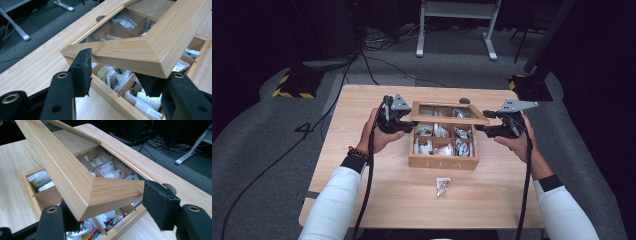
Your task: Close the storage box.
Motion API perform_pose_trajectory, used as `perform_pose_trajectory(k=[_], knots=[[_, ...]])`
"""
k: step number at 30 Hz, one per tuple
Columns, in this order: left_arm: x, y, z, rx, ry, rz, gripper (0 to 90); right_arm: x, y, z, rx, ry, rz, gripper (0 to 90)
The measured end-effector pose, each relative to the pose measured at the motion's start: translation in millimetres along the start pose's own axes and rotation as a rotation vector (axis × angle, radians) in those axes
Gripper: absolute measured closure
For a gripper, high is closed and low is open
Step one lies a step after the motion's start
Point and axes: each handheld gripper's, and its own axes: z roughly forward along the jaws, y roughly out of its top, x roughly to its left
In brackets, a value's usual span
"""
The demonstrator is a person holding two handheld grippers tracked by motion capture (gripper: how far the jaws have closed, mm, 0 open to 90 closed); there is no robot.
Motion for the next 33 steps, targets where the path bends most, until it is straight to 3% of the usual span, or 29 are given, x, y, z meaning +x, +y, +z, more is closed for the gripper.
perform_pose_trajectory(k=[11,15,19,23,33], knots=[[-6.5,-9.0,-1.0,0.002,-0.022,-0.002,43.6,6.7,-10.4,-1.6,0.009,0.007,0.009,35.6],[-13.3,-10.3,0.1,0.018,0.007,0.035,42.2,11.3,-15.0,-2.3,0.007,0.003,0.005,34.0],[-17.6,-12.7,0.1,0.01,0.007,0.04,38.1,14.8,-18.7,-3.7,0.004,0.007,0.008,33.2],[-18.9,-16.4,-0.9,0.011,-0.013,0.026,37.1,18.4,-21.2,-6.2,0.005,0.013,0.002,33.1],[-26.4,-23.6,-0.4,0.027,-0.018,0.039,33.4,25.9,-27.5,-7.8,0.022,0.027,-0.015,30.6]])
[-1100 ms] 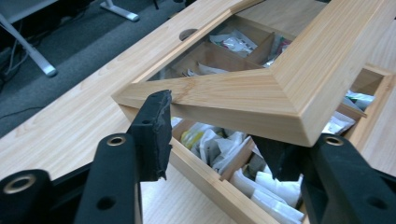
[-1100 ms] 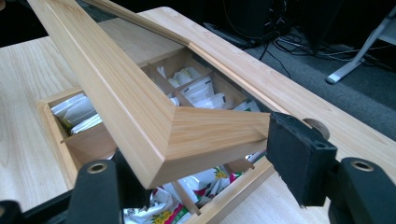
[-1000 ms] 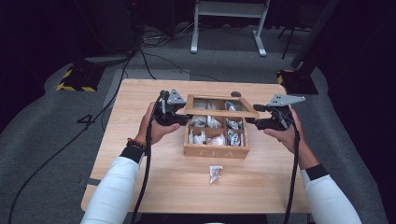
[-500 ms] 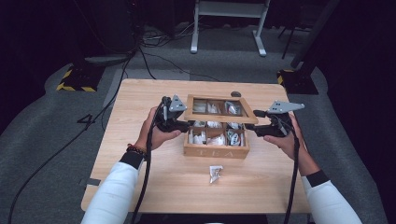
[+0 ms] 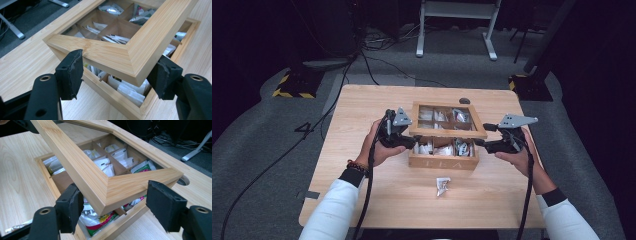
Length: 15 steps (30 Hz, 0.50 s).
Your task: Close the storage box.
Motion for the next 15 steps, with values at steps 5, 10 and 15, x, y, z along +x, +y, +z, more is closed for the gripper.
perform_pose_trajectory(k=[5,10,15], knots=[[-1.5,-4.0,1.5,0.015,-0.013,0.005,32.4,2.1,-6.2,1.0,0.005,0.005,0.011,30.2],[-3.0,-9.9,3.4,0.023,-0.025,-0.006,31.5,4.4,-11.4,2.7,0.019,0.007,0.012,29.7],[-4.2,-14.7,5.5,0.037,-0.033,-0.004,30.7,6.6,-16.5,4.5,0.031,0.008,0.012,29.1]])
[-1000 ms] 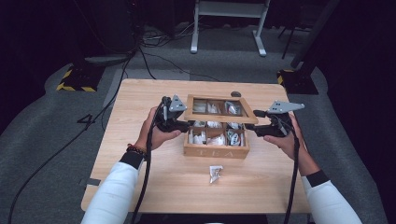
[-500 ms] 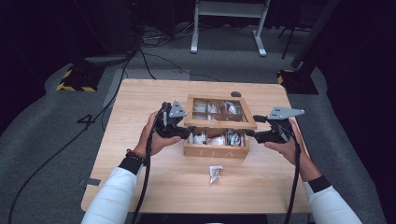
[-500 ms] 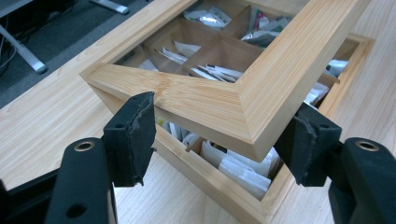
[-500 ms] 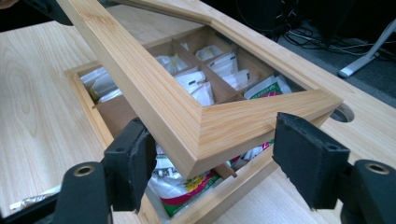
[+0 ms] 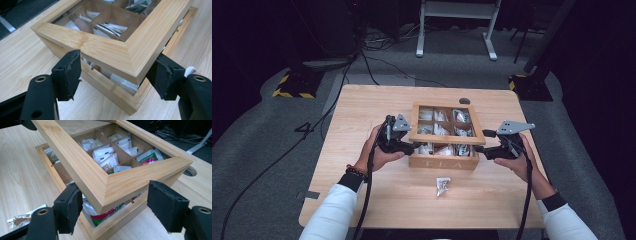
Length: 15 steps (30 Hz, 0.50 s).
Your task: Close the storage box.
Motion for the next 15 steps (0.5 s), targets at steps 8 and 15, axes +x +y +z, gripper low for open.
perform_pose_trajectory(k=[8,15], knots=[[-4.0,-4.8,3.4,0.019,0.007,0.011,29.6,4.0,-5.6,1.6,0.017,0.002,-0.005,28.3],[-5.6,-12.3,8.3,0.038,-0.016,-0.001,29.1,7.0,-11.7,4.8,0.035,0.007,-0.006,26.7]])
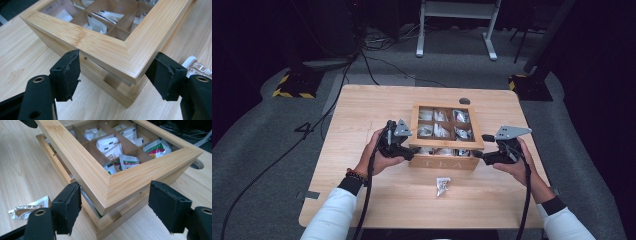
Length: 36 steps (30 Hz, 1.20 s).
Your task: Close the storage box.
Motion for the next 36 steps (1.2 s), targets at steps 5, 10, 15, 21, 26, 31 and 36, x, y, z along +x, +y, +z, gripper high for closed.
perform_pose_trajectory(k=[5,10,15,21,26,31,36], knots=[[-0.2,-4.8,3.8,0.018,-0.018,-0.006,28.5,1.6,-4.0,3.9,0.036,0.0,-0.001,26.5],[-3.0,-8.7,6.8,0.026,-0.025,-0.003,26.2,2.4,-9.2,8.7,0.058,0.008,0.002,26.4],[-4.7,-12.4,10.3,0.039,-0.025,0.002,26.1,3.5,-14.1,12.7,0.077,0.01,0.007,27.2],[-7.1,-16.9,15.5,0.055,-0.018,0.001,26.3,3.6,-21.8,15.9,0.083,0.024,0.037,30.3],[-7.8,-20.8,18.0,0.042,-0.02,-0.013,26.3,3.6,-27.2,16.6,0.078,0.04,0.05,32.4],[-7.1,-23.8,18.2,0.032,-0.029,-0.025,27.5,3.3,-28.7,12.6,0.046,0.045,0.053,33.5],[-8.4,-24.6,18.1,0.03,-0.022,-0.023,27.8,3.2,-28.0,7.2,0.007,0.044,0.057,37.0]])
